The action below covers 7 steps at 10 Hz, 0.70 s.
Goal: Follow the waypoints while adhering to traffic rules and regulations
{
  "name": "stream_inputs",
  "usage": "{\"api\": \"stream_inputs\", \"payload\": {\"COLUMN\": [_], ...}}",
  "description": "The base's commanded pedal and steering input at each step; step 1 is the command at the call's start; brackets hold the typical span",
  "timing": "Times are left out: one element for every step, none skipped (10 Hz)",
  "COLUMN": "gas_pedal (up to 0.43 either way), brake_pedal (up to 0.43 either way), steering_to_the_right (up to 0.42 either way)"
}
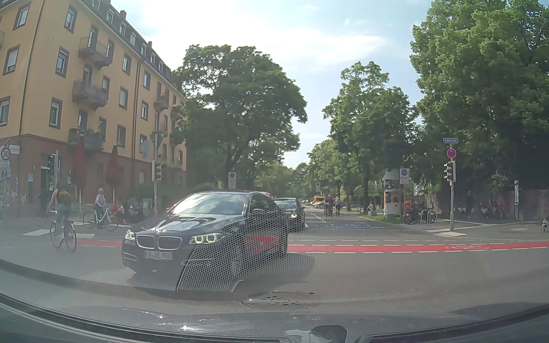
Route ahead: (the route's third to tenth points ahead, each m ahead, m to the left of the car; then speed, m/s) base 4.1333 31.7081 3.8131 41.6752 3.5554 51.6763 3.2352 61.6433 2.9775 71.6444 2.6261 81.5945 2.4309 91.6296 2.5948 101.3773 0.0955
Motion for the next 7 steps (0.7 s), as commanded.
{"api": "stream_inputs", "payload": {"gas_pedal": [0.000,0.000,0.000,0.000,0.000,0.000,0.000], "brake_pedal": [0.165,0.165,0.165,0.165,0.165,0.165,0.165], "steering_to_the_right": [-0.025,-0.025,-0.025,-0.025,-0.025,-0.025,-0.026]}}
